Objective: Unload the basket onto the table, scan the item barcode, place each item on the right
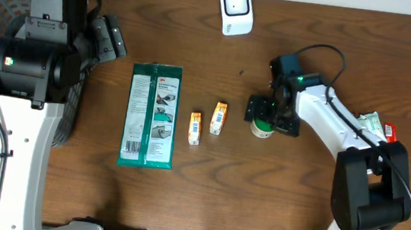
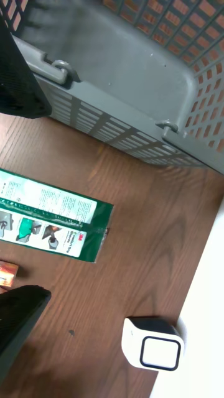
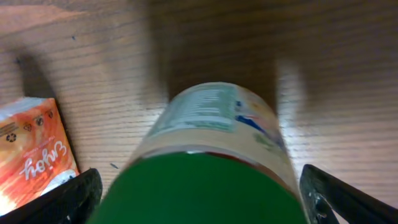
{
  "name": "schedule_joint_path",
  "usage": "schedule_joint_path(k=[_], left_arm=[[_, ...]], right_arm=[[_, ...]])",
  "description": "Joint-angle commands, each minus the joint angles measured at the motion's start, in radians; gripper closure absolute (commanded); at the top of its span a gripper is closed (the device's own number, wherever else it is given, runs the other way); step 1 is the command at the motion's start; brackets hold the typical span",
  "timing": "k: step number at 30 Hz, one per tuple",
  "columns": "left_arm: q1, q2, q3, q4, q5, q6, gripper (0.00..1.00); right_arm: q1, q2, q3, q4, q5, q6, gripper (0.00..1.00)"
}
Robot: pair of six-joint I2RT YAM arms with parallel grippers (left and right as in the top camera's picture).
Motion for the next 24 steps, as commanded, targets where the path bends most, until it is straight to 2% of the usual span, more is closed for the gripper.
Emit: schedule_joint_path(k=[1,2,6,13,17,24], left_arm=[[0.003,0.003,0.000,-0.003,-0.005,0.009,0.14],[0.003,0.003,0.000,-0.003,-0.005,0.009,0.14],[0.003,0.003,0.000,-0.003,-0.005,0.009,0.14],[0.003,0.003,0.000,-0.003,-0.005,0.009,0.14],[0.003,0.003,0.000,-0.003,-0.005,0.009,0.14],[0.003,0.003,0.000,-0.003,-0.005,0.009,0.14]], right_arm=[[0.018,-0.023,-0.012,0.008,0.029,0.012,0.09],[0.021,-0.023,-0.013,0.003,0.048,0.011,0.12],[0.039,-0.023,-0.013,-0.017,0.143,-0.028,0.12],[0.042,-0.023,-0.012,-0.055,0.254,-0.257,0.19],[0.042,-0.023,-0.012,-0.051,0.240,-0.266,0.22],[0.042,-0.023,-0.012,-0.048,0.238,-0.266,0.21]])
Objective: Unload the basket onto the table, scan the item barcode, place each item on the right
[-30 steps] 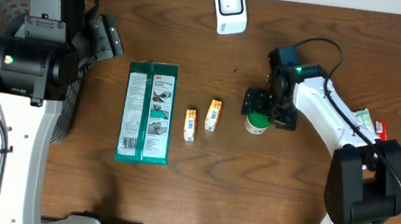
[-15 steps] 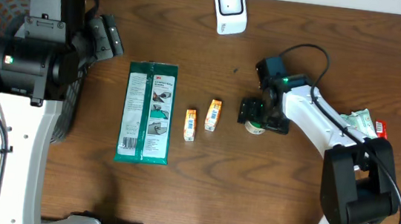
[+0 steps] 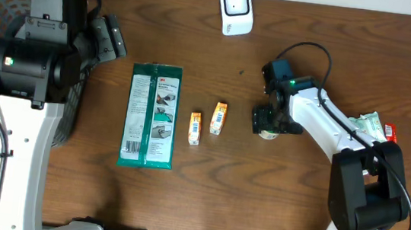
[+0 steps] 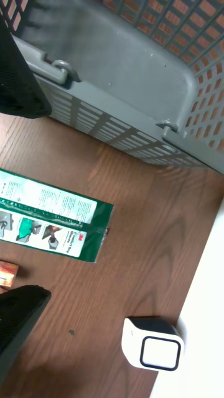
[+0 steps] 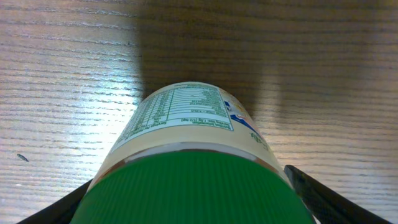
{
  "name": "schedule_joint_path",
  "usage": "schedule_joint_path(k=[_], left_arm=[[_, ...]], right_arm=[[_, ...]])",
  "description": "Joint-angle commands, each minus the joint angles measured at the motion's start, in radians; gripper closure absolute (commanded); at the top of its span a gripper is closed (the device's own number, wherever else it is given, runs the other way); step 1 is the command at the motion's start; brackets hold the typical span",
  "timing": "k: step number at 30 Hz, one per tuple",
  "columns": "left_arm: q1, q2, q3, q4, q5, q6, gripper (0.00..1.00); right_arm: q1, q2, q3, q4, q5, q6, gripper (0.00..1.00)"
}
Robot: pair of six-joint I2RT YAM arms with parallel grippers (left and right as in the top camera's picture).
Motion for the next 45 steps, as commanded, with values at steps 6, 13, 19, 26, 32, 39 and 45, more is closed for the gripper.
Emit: schedule_joint_path(k=[6,13,19,26,32,39,45], left_arm=[[0.003,0.003,0.000,-0.003,-0.005,0.009,0.14],[0.003,0.003,0.000,-0.003,-0.005,0.009,0.14],[0.003,0.003,0.000,-0.003,-0.005,0.009,0.14],[0.003,0.003,0.000,-0.003,-0.005,0.009,0.14],[0.003,0.003,0.000,-0.003,-0.005,0.009,0.14],[0.003,0.003,0.000,-0.003,-0.005,0.009,0.14],[0.003,0.003,0.000,-0.003,-0.005,0.009,0.14]], right_arm=[[0.010,-0.024,0.060,-0.044,0.022,-0.065,0.05],[0.011,-0.024,0.237,-0.200,0.022,-0.072,0.01],[0.011,-0.023,0.236,-0.203,-0.004,-0.072,0.01],[0.011,-0.023,0.235,-0.209,-0.004,-0.069,0.10],[0.011,-0.023,0.234,-0.209,-0.005,-0.068,0.18],[0.011,-0.023,0.206,-0.201,-0.004,-0.031,0.18],[0.011,-0.023,0.166,-0.174,-0.005,-0.019,0.19]])
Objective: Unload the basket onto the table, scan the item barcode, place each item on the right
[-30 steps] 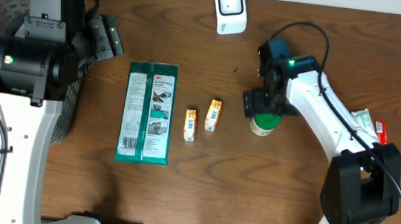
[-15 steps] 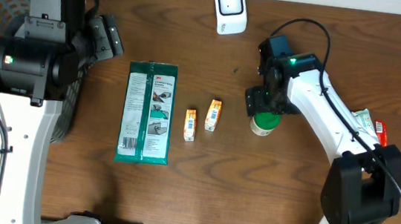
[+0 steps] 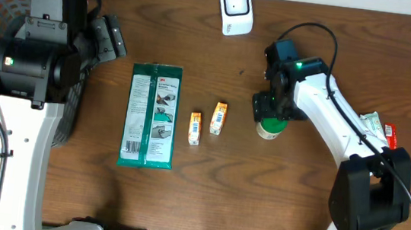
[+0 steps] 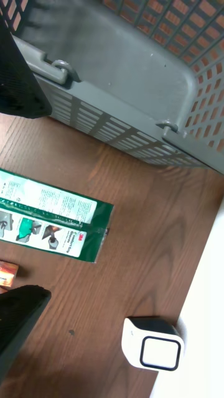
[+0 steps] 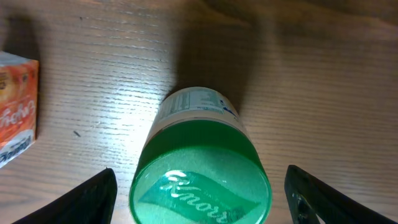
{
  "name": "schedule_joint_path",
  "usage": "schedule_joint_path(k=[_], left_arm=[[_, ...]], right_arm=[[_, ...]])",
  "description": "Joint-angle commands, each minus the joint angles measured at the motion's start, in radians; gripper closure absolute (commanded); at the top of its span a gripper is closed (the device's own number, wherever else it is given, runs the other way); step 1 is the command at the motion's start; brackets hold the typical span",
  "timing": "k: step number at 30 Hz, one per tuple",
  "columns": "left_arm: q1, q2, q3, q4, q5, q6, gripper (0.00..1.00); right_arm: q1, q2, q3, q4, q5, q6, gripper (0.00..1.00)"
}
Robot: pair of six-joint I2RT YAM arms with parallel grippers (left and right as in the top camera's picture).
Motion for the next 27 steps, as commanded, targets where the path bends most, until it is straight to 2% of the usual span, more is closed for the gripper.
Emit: schedule_joint_path(k=[1,10,17,27], left_arm=[[0.003,0.003,0.000,-0.003,-0.005,0.009,0.14],[0.003,0.003,0.000,-0.003,-0.005,0.009,0.14],[0.003,0.003,0.000,-0.003,-0.005,0.009,0.14],[0.003,0.003,0.000,-0.003,-0.005,0.009,0.14]], right_arm=[[0.011,-0.016,-0.037,0.021,-0.002,0.040,0.19],[0.011,-0.016,-0.136,0.097,-0.013,0.087,0.20],[0.011,-0.016,-0.180,0.179,-0.026,0.087,0.28],[0.011,-0.016,-0.217,0.222,-0.027,0.087,0.29]])
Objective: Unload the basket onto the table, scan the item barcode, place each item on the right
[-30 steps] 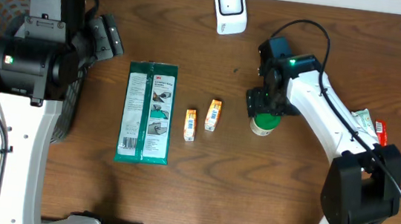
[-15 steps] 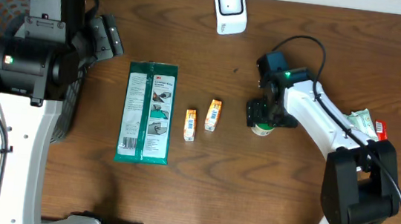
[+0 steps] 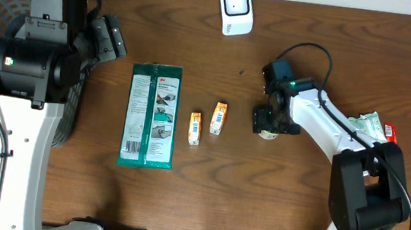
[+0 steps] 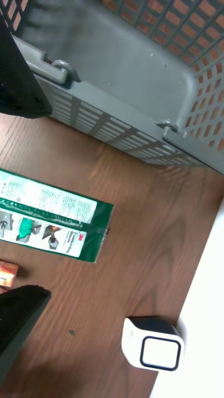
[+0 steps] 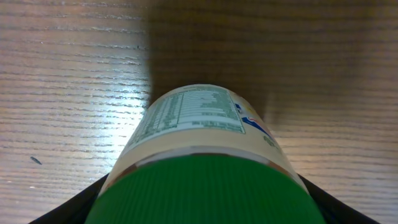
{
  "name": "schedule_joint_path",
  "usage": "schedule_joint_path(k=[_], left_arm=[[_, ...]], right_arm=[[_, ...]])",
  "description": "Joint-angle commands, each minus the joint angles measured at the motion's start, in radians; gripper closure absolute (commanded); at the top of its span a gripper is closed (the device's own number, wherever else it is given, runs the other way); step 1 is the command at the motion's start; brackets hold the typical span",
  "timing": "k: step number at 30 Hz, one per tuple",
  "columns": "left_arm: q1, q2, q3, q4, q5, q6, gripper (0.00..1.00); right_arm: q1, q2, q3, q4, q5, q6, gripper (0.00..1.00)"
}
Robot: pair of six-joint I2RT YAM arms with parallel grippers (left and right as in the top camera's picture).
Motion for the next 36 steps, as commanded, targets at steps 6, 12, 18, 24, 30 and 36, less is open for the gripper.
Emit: schedule_joint_path(k=[6,12,18,24,30,36], left_arm=[[0.003,0.003,0.000,-0.003,-0.005,0.009,0.14],[0.003,0.003,0.000,-0.003,-0.005,0.009,0.14],[0.003,0.003,0.000,-0.003,-0.005,0.009,0.14],[0.003,0.003,0.000,-0.003,-0.005,0.009,0.14],[0.003,0.003,0.000,-0.003,-0.005,0.009,0.14],[0.003,0.003,0.000,-0.003,-0.005,0.009,0.14]], right_arm=[[0.011,-0.016,-0.007,0.016,-0.001,0.014,0.31],[0.011,-0.016,-0.007,0.018,-0.002,0.014,0.32],[0.011,-0.016,-0.009,0.019,-0.001,0.014,0.34],[0.011,-0.016,-0.032,0.039,-0.001,0.014,0.33],[0.011,-0.016,-0.032,0.039,-0.001,0.014,0.43],[0.011,-0.016,-0.032,0.036,-0.001,0.013,0.49]])
